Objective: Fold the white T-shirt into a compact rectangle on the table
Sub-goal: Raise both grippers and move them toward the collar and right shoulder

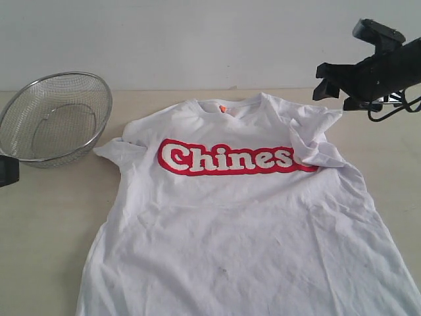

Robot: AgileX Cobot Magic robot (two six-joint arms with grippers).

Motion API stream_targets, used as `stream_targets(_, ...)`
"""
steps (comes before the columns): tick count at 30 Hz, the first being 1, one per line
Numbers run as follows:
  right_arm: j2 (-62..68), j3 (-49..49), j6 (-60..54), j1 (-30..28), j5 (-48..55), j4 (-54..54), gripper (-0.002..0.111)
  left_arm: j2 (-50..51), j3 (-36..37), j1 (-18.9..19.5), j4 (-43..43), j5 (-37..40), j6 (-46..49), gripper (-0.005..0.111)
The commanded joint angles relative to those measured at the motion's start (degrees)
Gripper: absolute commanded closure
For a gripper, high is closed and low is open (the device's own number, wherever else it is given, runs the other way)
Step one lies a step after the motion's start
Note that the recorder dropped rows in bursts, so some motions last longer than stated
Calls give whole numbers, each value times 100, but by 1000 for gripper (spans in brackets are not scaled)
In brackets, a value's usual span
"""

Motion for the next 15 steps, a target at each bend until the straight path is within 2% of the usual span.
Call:
stream_targets(1, -52, -22, -3, 43, -24, -152, 46, -17, 132, 17, -28, -110, 46, 102)
stream_targets(6, -52, -22, 212, 43, -170, -427, 46, 85, 180, 17, -370, -323, 162, 102)
stream_targets(9, -52, -22, 281, 43, -85, -443, 46, 495, 88, 17, -1392, -449, 1200, 102)
stream_targets(12, -52, -22, 281, 43, 144, -401, 46, 1340, -191, 17, -2474, -438, 2138, 102)
stream_targets(15, -52, -22, 304, 43, 287, -401, 46, 2368, -690, 17, -2822, -362, 2366, 102)
